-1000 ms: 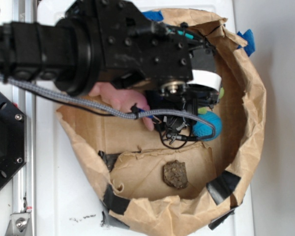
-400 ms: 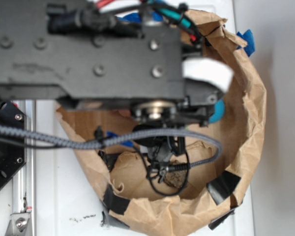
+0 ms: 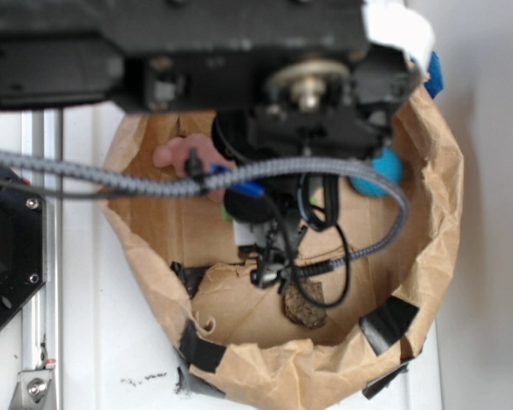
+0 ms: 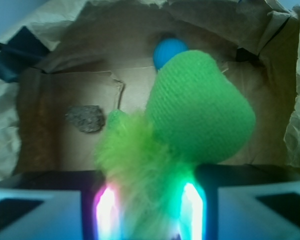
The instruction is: Grab the green animal.
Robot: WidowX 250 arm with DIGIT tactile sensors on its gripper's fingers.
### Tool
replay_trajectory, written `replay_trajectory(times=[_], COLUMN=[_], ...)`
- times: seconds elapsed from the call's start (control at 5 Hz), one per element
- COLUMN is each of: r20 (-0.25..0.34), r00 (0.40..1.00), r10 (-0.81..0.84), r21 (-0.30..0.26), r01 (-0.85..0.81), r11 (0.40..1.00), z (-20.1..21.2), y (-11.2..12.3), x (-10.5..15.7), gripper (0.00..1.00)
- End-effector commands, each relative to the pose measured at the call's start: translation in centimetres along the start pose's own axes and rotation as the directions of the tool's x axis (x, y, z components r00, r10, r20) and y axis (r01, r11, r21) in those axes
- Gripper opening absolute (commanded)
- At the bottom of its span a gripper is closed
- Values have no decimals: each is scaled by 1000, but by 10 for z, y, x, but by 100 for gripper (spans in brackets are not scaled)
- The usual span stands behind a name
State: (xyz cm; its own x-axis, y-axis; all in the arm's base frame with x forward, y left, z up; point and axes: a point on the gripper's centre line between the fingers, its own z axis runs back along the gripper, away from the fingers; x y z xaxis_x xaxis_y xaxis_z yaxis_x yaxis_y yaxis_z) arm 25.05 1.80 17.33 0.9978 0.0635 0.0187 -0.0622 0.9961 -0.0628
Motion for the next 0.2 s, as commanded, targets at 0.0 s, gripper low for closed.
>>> replay_trajectory(times=[0.0], r20=[52], r00=[999], r10=[3], r21=[-11], r01=[-3], r11=[1000], z=[14], y=[6], x=[10], gripper=[0])
